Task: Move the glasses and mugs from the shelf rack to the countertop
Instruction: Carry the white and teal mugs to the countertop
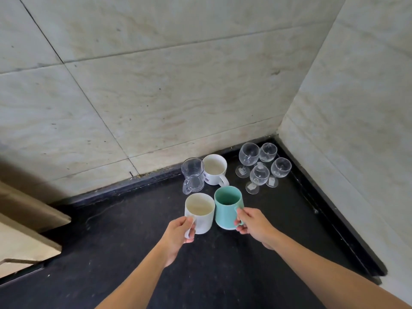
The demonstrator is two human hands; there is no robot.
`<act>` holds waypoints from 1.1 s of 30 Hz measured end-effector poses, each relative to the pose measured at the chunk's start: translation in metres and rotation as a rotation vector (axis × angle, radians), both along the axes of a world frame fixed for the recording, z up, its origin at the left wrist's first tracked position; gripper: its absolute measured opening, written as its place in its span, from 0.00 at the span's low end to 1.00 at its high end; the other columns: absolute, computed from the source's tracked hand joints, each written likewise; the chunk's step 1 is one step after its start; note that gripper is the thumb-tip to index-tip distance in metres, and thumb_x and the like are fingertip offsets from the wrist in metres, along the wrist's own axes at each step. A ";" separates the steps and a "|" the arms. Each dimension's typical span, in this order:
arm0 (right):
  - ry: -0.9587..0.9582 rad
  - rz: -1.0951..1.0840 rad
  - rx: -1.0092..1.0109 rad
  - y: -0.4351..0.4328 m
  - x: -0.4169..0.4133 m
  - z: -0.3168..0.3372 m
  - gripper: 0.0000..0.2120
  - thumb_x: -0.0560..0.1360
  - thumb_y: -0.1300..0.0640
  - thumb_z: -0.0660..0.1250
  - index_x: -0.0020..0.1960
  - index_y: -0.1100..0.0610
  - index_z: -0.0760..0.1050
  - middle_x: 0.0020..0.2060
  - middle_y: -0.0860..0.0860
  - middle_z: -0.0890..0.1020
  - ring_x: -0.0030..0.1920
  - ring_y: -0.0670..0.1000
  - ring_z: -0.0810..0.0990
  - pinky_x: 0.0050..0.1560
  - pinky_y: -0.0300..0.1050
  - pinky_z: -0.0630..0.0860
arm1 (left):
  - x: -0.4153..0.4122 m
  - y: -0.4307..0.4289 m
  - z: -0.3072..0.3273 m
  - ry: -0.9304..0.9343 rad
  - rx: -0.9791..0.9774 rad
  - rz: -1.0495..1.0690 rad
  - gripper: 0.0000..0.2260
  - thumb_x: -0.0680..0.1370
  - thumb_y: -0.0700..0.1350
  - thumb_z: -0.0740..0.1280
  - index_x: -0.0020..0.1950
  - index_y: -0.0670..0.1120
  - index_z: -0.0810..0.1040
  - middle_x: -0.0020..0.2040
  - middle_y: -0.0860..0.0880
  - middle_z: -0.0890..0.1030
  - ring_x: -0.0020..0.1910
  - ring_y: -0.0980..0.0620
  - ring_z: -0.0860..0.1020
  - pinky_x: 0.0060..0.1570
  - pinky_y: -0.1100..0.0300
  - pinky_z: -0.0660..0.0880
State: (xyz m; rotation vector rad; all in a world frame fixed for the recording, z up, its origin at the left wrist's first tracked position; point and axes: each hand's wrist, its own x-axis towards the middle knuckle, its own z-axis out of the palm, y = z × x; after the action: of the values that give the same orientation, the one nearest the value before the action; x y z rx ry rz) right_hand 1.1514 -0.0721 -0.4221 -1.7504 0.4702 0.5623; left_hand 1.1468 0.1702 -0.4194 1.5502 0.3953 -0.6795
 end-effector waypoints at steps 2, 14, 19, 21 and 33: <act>0.002 0.012 -0.008 -0.001 0.006 -0.005 0.17 0.83 0.51 0.58 0.43 0.61 0.75 0.39 0.54 0.81 0.38 0.49 0.80 0.41 0.41 0.78 | 0.006 0.002 -0.004 0.024 -0.026 -0.011 0.15 0.83 0.47 0.57 0.40 0.41 0.74 0.34 0.46 0.72 0.37 0.48 0.68 0.48 0.54 0.74; 0.062 0.099 -0.070 -0.010 0.017 -0.032 0.11 0.83 0.53 0.59 0.47 0.55 0.78 0.48 0.51 0.83 0.50 0.48 0.83 0.42 0.40 0.76 | 0.023 0.009 -0.026 0.060 0.040 -0.036 0.14 0.82 0.47 0.60 0.46 0.40 0.80 0.42 0.44 0.83 0.45 0.47 0.80 0.53 0.51 0.77; 0.073 0.146 -0.180 -0.012 0.016 -0.030 0.15 0.81 0.51 0.61 0.49 0.61 0.80 0.49 0.59 0.84 0.46 0.51 0.81 0.44 0.46 0.78 | 0.020 0.003 -0.029 0.015 0.263 -0.065 0.12 0.82 0.46 0.59 0.51 0.42 0.80 0.50 0.44 0.83 0.53 0.45 0.78 0.56 0.51 0.73; 0.058 0.182 -0.232 -0.012 0.014 -0.023 0.17 0.81 0.51 0.62 0.53 0.66 0.78 0.50 0.60 0.84 0.44 0.51 0.82 0.43 0.48 0.77 | 0.013 0.000 -0.025 0.004 0.342 -0.084 0.12 0.82 0.47 0.59 0.57 0.42 0.78 0.56 0.46 0.80 0.56 0.46 0.76 0.58 0.51 0.71; -0.249 0.815 -0.508 -0.019 -0.026 0.067 0.13 0.78 0.49 0.62 0.52 0.56 0.80 0.51 0.53 0.84 0.54 0.57 0.80 0.54 0.50 0.76 | -0.102 -0.022 0.072 -0.167 0.707 0.146 0.09 0.78 0.47 0.63 0.56 0.48 0.78 0.49 0.49 0.79 0.46 0.50 0.77 0.35 0.62 0.72</act>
State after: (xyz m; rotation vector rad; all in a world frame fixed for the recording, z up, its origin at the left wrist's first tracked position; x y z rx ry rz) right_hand 1.1258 -0.0910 -0.3550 -2.4622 -0.3437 0.8153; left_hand 1.0446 0.1478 -0.3473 2.1990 0.6593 -0.2950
